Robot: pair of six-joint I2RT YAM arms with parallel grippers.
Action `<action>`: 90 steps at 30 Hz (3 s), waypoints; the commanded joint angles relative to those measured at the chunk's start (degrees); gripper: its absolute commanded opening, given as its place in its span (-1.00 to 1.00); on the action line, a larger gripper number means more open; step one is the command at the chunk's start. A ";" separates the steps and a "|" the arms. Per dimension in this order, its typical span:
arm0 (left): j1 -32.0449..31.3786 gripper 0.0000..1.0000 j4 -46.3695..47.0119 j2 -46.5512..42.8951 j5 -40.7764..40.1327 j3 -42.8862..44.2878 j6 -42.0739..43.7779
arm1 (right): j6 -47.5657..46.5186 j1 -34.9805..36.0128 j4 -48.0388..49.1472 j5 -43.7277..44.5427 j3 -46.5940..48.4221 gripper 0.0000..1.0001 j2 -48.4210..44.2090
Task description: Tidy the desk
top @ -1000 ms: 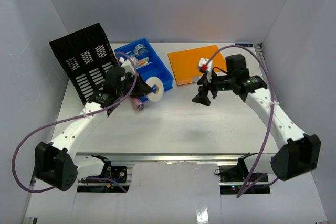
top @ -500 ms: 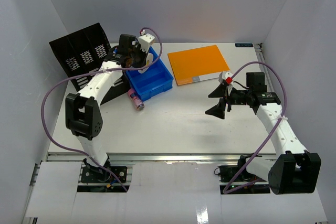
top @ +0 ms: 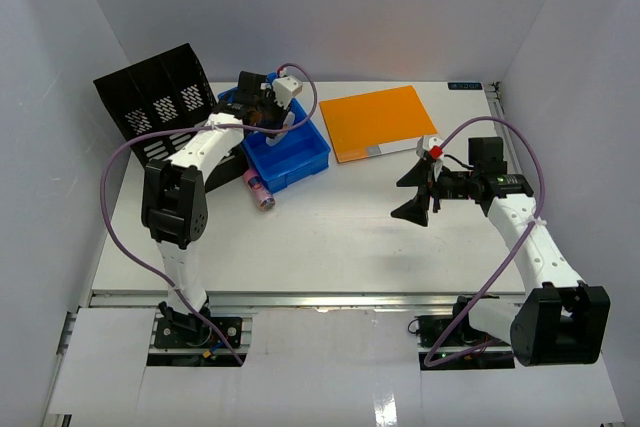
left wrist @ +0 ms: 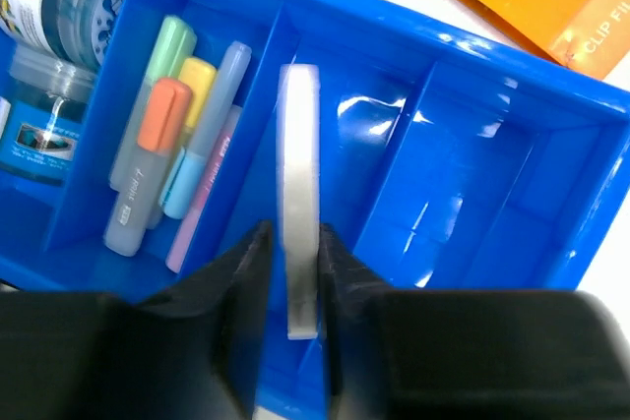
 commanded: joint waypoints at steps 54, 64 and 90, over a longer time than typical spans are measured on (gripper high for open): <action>4.92 0.46 15.00 -36.70 -13.31 -53.38 -72.89 | -0.26 -3.80 1.62 -0.57 -0.74 0.83 2.91; 4.94 0.40 18.06 -31.41 -10.73 -52.69 -72.07 | -0.25 -3.98 1.67 -0.53 -0.81 0.83 3.14; 4.94 0.40 20.73 -27.72 -7.03 -54.44 -70.49 | -0.16 -4.24 1.62 -0.92 -0.79 0.82 3.26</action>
